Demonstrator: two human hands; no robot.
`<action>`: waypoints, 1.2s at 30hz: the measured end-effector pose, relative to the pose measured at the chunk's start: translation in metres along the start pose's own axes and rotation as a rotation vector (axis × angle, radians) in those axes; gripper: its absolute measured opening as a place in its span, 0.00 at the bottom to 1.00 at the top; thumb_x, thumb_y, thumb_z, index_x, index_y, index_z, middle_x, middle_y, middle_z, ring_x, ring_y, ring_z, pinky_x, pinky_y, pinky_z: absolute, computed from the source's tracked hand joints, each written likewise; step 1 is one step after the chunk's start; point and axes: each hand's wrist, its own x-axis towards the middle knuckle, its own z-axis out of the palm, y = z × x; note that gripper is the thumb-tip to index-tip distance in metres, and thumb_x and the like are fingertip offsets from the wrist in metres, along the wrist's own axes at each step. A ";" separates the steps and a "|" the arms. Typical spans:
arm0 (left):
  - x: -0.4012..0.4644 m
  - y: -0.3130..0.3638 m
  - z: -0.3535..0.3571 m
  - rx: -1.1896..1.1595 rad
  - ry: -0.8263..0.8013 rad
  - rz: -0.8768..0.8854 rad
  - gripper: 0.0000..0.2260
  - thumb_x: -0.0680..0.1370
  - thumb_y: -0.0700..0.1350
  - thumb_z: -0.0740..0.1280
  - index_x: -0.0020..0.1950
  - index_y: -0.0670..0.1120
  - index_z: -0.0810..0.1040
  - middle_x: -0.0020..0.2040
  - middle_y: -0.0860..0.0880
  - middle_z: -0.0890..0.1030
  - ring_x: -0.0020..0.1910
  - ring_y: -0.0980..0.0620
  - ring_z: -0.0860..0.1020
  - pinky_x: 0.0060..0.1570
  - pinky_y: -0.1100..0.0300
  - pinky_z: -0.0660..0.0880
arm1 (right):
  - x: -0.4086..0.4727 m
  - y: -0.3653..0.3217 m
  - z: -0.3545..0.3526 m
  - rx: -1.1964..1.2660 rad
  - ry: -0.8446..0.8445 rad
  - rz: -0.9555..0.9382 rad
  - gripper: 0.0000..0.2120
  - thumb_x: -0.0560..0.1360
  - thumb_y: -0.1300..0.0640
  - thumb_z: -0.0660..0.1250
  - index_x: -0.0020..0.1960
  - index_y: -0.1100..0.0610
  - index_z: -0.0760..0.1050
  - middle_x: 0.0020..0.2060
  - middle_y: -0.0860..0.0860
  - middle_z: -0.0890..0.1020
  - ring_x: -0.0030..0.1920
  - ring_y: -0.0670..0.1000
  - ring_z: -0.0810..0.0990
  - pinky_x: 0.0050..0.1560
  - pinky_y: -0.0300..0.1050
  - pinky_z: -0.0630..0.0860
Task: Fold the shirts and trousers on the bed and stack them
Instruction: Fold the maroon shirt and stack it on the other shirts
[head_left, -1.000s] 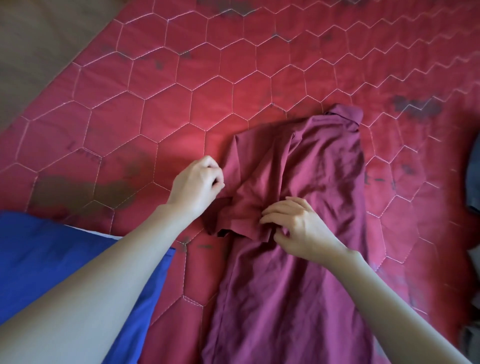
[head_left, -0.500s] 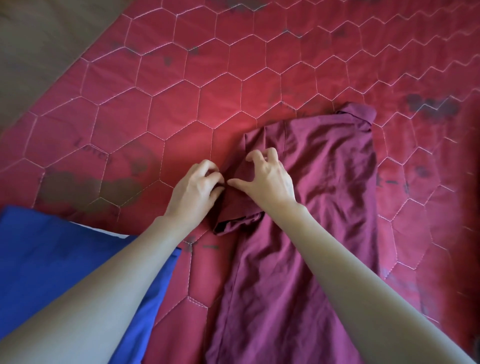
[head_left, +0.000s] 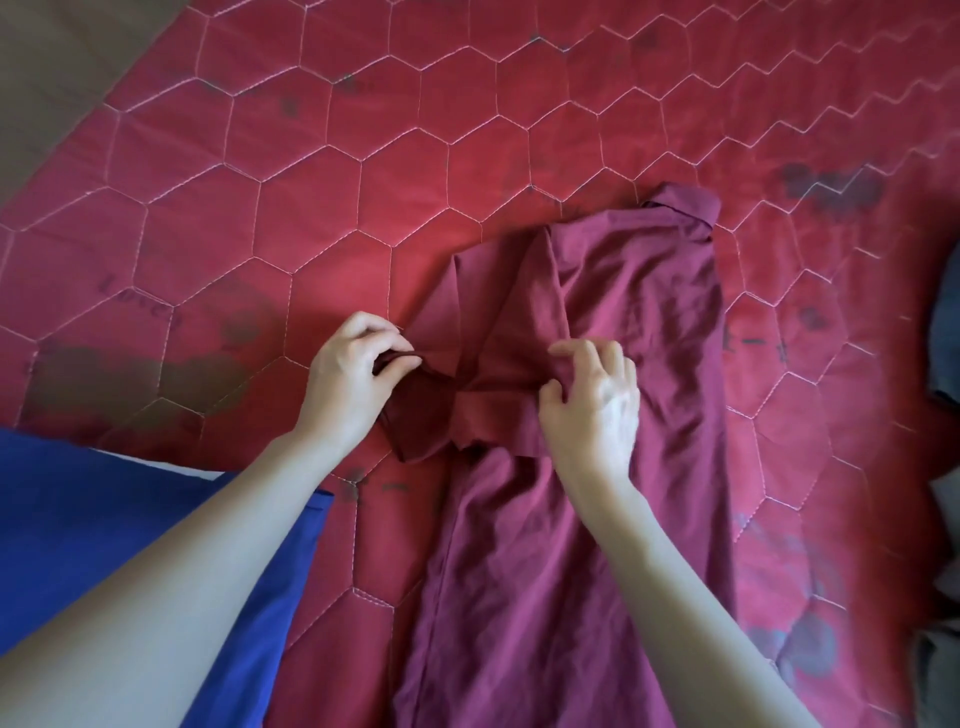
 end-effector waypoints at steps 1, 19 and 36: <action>0.000 0.001 -0.001 -0.016 0.003 -0.011 0.04 0.72 0.40 0.75 0.44 0.41 0.84 0.47 0.46 0.80 0.43 0.50 0.78 0.43 0.57 0.73 | 0.000 -0.006 0.001 0.055 0.054 -0.114 0.14 0.67 0.66 0.68 0.51 0.56 0.80 0.50 0.52 0.80 0.52 0.56 0.76 0.53 0.49 0.70; 0.006 -0.007 -0.028 -0.614 0.175 -0.639 0.14 0.77 0.51 0.69 0.58 0.44 0.76 0.45 0.49 0.81 0.48 0.46 0.82 0.39 0.58 0.81 | 0.098 -0.101 0.085 0.118 -0.501 -0.583 0.08 0.72 0.53 0.72 0.50 0.54 0.83 0.47 0.50 0.82 0.55 0.54 0.74 0.58 0.51 0.70; 0.021 -0.009 0.035 0.645 -0.289 0.176 0.26 0.81 0.59 0.46 0.79 0.53 0.56 0.80 0.48 0.54 0.79 0.47 0.52 0.75 0.42 0.46 | 0.038 0.009 0.075 -0.172 -0.134 -0.440 0.20 0.80 0.60 0.61 0.72 0.59 0.69 0.72 0.57 0.68 0.74 0.58 0.64 0.74 0.59 0.58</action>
